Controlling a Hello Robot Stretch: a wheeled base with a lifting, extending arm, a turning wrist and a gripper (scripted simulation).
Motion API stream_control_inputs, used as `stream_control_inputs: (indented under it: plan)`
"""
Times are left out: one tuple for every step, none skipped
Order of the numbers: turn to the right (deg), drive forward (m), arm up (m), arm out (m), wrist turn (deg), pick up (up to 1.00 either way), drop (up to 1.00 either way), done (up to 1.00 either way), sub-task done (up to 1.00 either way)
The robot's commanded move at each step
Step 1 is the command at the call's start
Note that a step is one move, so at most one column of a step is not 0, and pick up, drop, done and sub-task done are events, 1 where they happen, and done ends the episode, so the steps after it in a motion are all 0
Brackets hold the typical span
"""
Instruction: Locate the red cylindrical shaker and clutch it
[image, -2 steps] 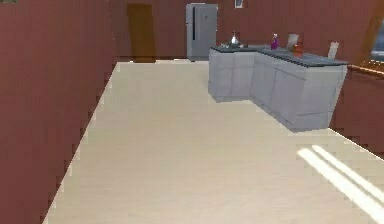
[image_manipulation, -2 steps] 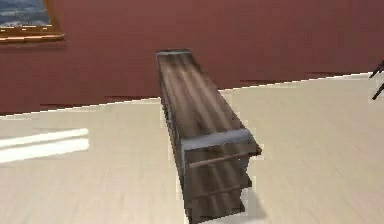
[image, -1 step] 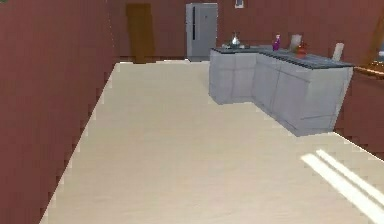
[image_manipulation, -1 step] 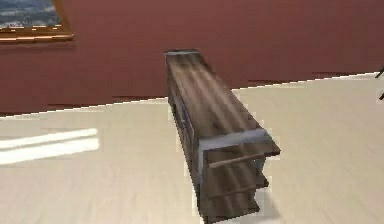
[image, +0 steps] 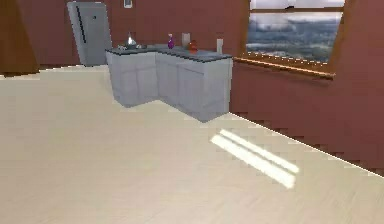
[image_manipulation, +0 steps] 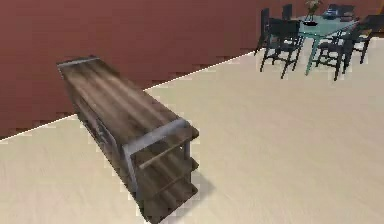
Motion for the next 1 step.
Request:
stream_control_inputs:
  plan:
    - [0.0, 1.0, 0.0, 0.0, 0.0, 0.0, 0.0, 0.0, 0.0]
